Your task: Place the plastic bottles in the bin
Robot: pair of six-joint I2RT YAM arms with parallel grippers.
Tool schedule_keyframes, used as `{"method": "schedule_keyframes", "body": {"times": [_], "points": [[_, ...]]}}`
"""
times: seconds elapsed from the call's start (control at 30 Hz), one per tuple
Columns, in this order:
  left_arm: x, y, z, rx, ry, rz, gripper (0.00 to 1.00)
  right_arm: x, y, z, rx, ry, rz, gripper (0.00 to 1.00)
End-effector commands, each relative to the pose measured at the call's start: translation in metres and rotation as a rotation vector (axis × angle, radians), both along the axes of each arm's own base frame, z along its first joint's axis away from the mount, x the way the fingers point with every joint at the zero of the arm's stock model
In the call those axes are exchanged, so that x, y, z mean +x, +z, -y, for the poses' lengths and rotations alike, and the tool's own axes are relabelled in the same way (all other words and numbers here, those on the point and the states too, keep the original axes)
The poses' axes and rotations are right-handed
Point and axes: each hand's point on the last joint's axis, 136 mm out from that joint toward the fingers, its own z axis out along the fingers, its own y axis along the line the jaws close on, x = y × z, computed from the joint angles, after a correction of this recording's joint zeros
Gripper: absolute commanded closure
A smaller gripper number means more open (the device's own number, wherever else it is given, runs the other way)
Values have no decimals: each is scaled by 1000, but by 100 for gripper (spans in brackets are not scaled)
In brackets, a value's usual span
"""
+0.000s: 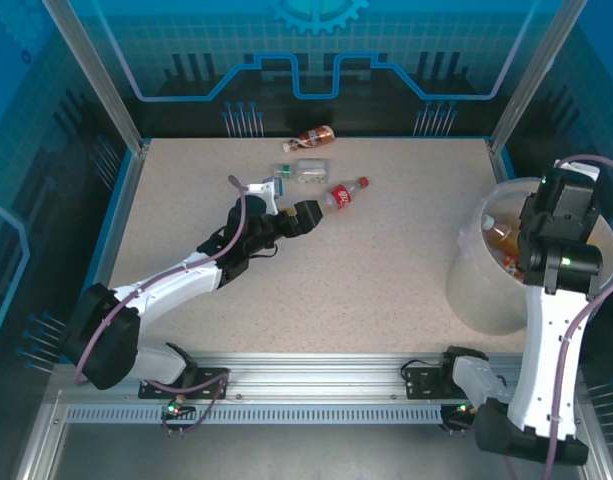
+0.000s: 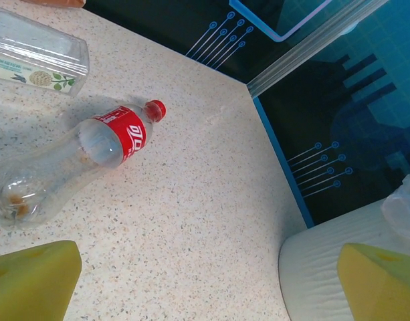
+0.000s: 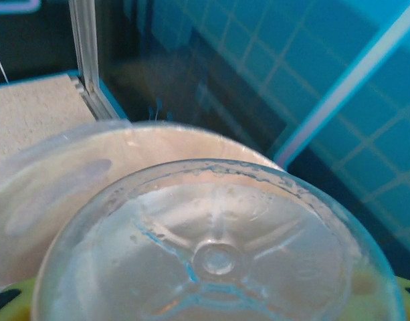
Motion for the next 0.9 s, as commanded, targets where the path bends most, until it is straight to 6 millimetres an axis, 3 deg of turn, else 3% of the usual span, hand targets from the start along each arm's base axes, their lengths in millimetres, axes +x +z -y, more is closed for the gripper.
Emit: {"method": "schedule_keyframes", "body": {"times": [0.0, 0.07, 0.17, 0.47, 0.87], "points": [[5, 15, -5, -28, 31, -1, 1, -1, -21, -3, 129, 9, -13, 60], [4, 15, -7, -25, 34, -4, 1, -1, -30, 2, 153, -21, -39, 59], [3, 13, -9, -14, 31, -9, 1, -5, -39, 10, 180, -73, -68, 48], [2, 8, -14, 7, 49, -24, 1, -3, -32, 7, 199, -65, -42, 2], [8, -2, -19, 16, 76, -67, 1, 2, -12, -13, 198, 19, 44, 0]]}}
